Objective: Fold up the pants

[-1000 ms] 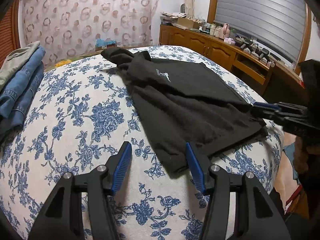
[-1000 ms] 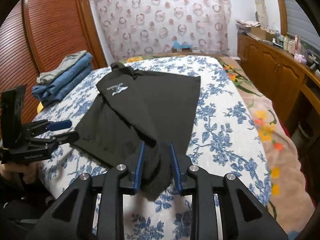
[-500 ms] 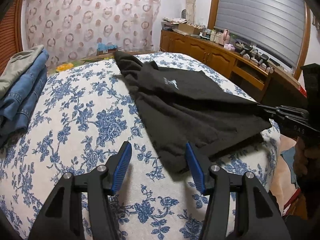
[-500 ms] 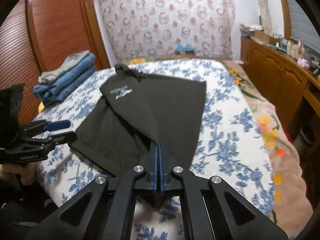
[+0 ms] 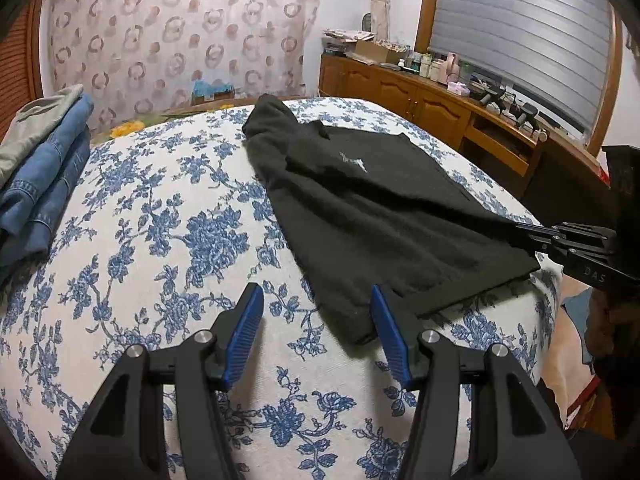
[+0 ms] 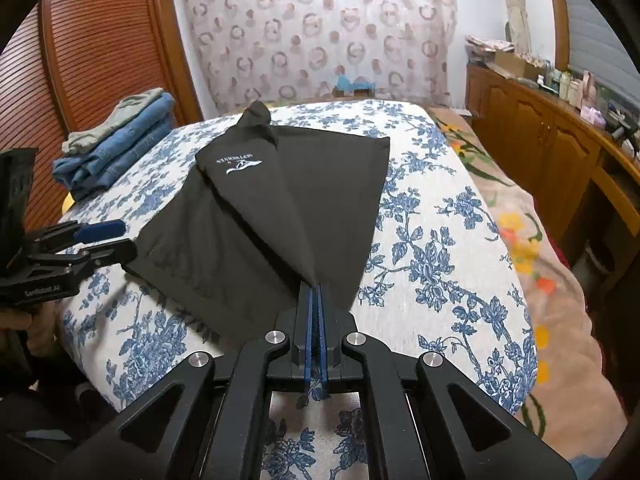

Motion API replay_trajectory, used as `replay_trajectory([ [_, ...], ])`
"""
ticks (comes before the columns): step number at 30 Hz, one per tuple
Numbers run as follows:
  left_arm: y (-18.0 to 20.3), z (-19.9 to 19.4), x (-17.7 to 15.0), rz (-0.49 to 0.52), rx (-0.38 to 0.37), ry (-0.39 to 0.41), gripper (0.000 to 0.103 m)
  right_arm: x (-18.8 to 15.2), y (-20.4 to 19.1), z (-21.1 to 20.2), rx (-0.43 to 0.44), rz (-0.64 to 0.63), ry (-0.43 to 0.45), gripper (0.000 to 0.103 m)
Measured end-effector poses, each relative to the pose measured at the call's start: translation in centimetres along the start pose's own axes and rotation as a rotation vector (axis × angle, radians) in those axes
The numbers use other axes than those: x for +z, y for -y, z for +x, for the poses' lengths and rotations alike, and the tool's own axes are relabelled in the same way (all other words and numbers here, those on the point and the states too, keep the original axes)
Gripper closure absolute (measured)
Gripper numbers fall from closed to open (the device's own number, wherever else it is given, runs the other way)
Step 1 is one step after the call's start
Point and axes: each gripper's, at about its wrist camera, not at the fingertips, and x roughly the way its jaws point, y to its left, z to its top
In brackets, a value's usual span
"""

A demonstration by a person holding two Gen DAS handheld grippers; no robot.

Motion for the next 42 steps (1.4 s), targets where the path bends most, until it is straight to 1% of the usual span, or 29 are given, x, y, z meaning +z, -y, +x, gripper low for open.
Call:
replay_trajectory([
  [1, -0.1, -0.1, 0.2, 0.0, 0.0, 0.006, 0.048, 0.1, 0.0, -0.1, -0.002, 0.001, 0.003, 0.097],
  [3, -0.4, -0.6, 0.8, -0.003, 0.001, 0.023, 0.048, 0.5, 0.1, -0.6, -0.003, 0.0, 0.015, 0.094],
  [4, -0.6, -0.7, 1.1, -0.005, 0.001, 0.029, 0.048, 0.7, 0.1, -0.9, -0.005, -0.002, 0.022, 0.089],
  [5, -0.7, -0.8, 1.4, -0.006, 0.0, 0.035, 0.048, 1.0, 0.2, -1.1, -0.006, -0.006, 0.029, 0.082],
  [6, -0.9, -0.9, 1.8, -0.005, 0.001, 0.041, 0.048, 1.3, 0.2, -1.2, -0.008, -0.01, 0.036, 0.078],
  [8, -1.3, -1.0, 2.5, 0.003, 0.01, 0.051, 0.048, 2.2, 0.1, -1.4, -0.009, -0.023, 0.052, 0.068],
  [9, -1.5, -1.0, 2.8, 0.004, 0.014, 0.054, 0.048, 2.6, 0.0, -1.3, -0.008, -0.03, 0.057, 0.065],
  [13, -2.7, -0.8, 3.9, -0.002, 0.026, 0.061, 0.048, 4.6, -0.9, 0.0, 0.009, -0.067, 0.056, 0.062],
  [16, -3.5, -0.6, 4.7, -0.008, 0.033, 0.063, 0.048, 6.1, -1.9, 1.3, 0.04, -0.086, 0.047, 0.06],
  [24, -5.6, 0.4, 6.4, -0.008, 0.042, 0.058, 0.048, 10.1, -5.2, 5.2, 0.127, -0.154, 0.003, 0.06],
  [32, -7.0, 1.6, 6.6, -0.015, 0.039, 0.038, 0.048, 12.5, -7.6, 9.6, 0.192, -0.211, -0.067, 0.061],
  [34, -7.3, 1.9, 6.5, -0.018, 0.04, 0.027, 0.048, 12.7, -8.2, 10.7, 0.219, -0.232, -0.092, 0.066],
  [37, -7.4, 2.2, 6.4, -0.018, 0.034, 0.018, 0.048, 12.9, -9.3, 12.1, 0.236, -0.262, -0.125, 0.067],
  [40, -7.4, 2.3, 6.5, -0.017, 0.027, 0.013, 0.048, 13.0, -9.7, 13.2, 0.251, -0.285, -0.155, 0.075],
  [42, -7.2, 2.4, 6.5, -0.014, 0.023, 0.007, 0.048, 12.9, -9.7, 13.6, 0.251, -0.292, -0.167, 0.088],
])
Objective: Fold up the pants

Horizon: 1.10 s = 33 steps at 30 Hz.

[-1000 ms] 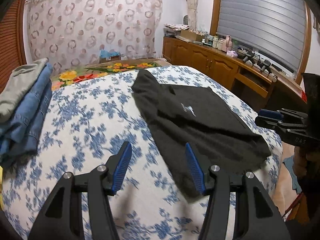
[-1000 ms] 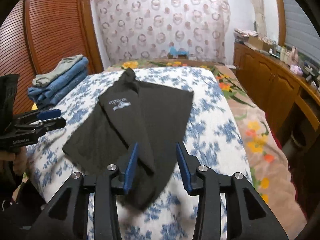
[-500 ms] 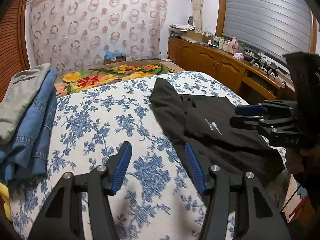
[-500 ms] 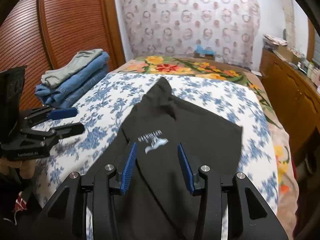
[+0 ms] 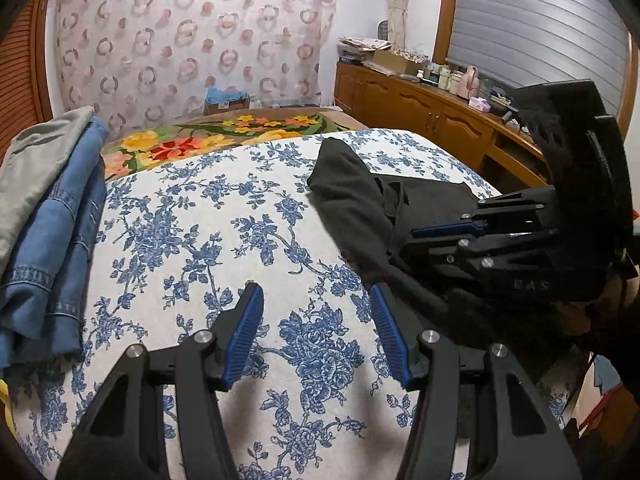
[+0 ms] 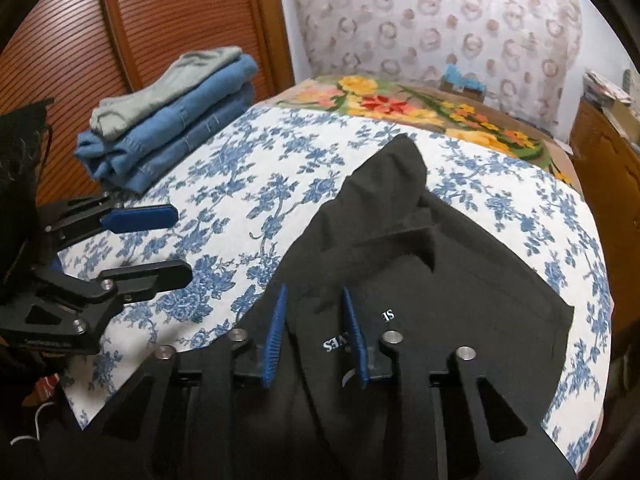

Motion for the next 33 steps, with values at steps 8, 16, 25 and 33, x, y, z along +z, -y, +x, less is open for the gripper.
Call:
replay_trajectory([
  [8, 0.8, 0.9, 0.7, 0.029, -0.01, -0.021, 0.048, -0.1, 2.5, -2.0, 0.001, 0.052, 0.059, 0.1],
  [16, 2.6, 2.4, 2.1, 0.085, -0.039, -0.039, 0.048, -0.4, 6.9, -3.4, -0.071, 0.133, 0.083, 0.1],
  [25, 3.1, 4.9, 1.5, 0.095, -0.045, -0.106, 0.048, -1.5, 10.2, -4.1, -0.155, 0.22, 0.079, 0.081],
  [33, 3.3, 5.3, 1.2, 0.085, -0.056, -0.122, 0.048, -2.0, 10.7, -4.3, -0.148, 0.256, 0.07, 0.072],
])
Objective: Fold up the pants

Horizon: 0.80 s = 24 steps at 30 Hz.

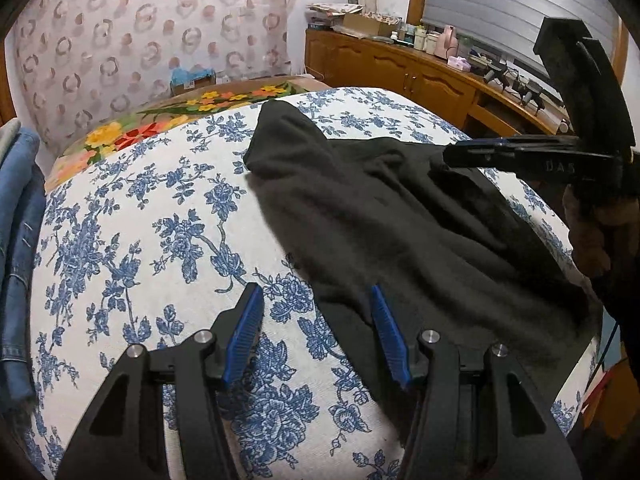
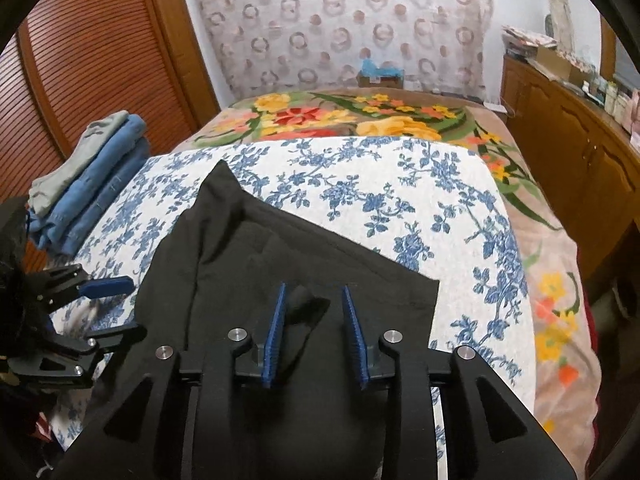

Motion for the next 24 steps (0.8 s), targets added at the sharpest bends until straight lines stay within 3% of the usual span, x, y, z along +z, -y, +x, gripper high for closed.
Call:
replay_trajectory([
  [6, 0.4, 0.1, -0.1, 0.002, 0.004, 0.001, 0.047, -0.6, -0.2, 0.5, 0.011, 0.042, -0.037, 0.068],
  [14, 0.5, 0.1, 0.0, 0.003, 0.004, 0.001, 0.047, -0.2, -0.8, 2.1, -0.019, 0.007, -0.087, 0.068],
  [17, 0.5, 0.1, 0.0, 0.0, 0.002, 0.002, 0.047, -0.1, -0.3, 2.3, 0.013, 0.014, -0.087, 0.09],
  [19, 0.4, 0.0, 0.0, -0.004, -0.001, 0.004, 0.047, 0.1, -0.2, 1.7, 0.015, 0.004, -0.056, 0.098],
  [24, -0.1, -0.3, -0.1, -0.031, 0.0, 0.014, 0.047, 1.1, 0.2, -1.1, -0.056, -0.018, 0.085, 0.101],
])
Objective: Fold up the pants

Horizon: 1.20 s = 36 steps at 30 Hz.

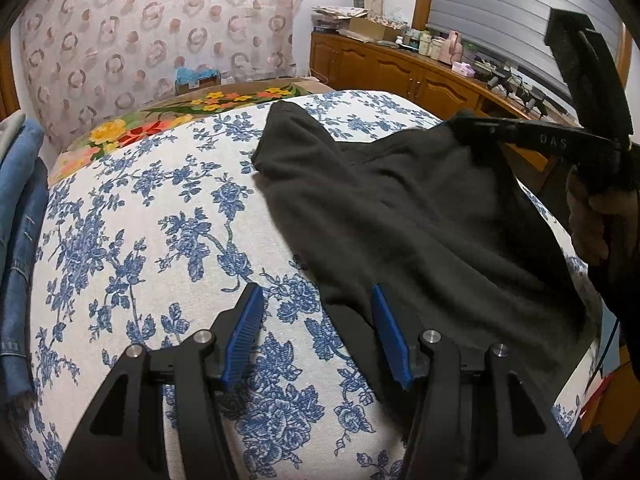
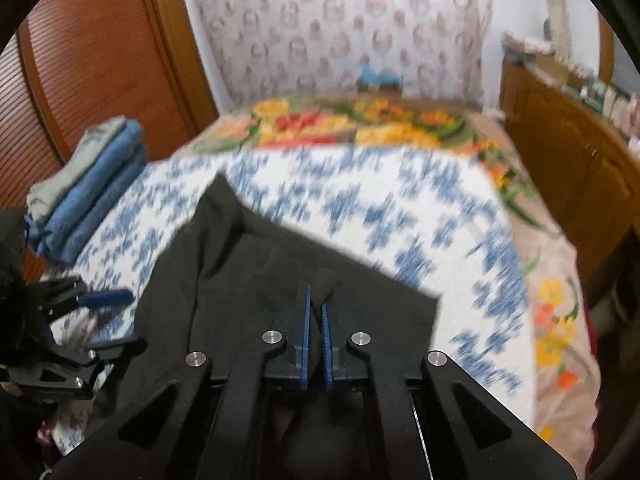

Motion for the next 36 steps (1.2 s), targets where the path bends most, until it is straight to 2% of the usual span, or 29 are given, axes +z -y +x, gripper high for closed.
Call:
replay_trajectory([
  [5, 0.0, 0.0, 0.0, -0.007, 0.003, 0.0, 0.047, 0.3, 1.6, 0.0, -0.078, -0.006, 0.029, 0.101],
  [12, -0.2, 0.1, 0.2, -0.007, 0.003, 0.0, 0.047, -0.3, 2.9, 1.6, -0.139, -0.008, -0.006, 0.102],
  [25, -0.4, 0.2, 0.2, -0.007, 0.006, 0.0, 0.047, -1.1, 4.0, 3.0, -0.154, 0.005, -0.094, 0.101],
  [30, -0.6, -0.5, 0.2, -0.006, 0.007, 0.033, 0.047, -1.5, 3.4, 2.0, -0.168, -0.008, -0.087, 0.079],
  [34, -1.3, -1.5, 1.4, -0.021, -0.021, 0.052, 0.047, -2.0, 3.5, 1.2, -0.144, -0.001, -0.074, 0.076],
  [36, -1.6, -2.1, 2.7, -0.01, -0.004, 0.079, 0.047, -2.1, 3.7, 1.3, -0.141, 0.007, -0.078, 0.075],
])
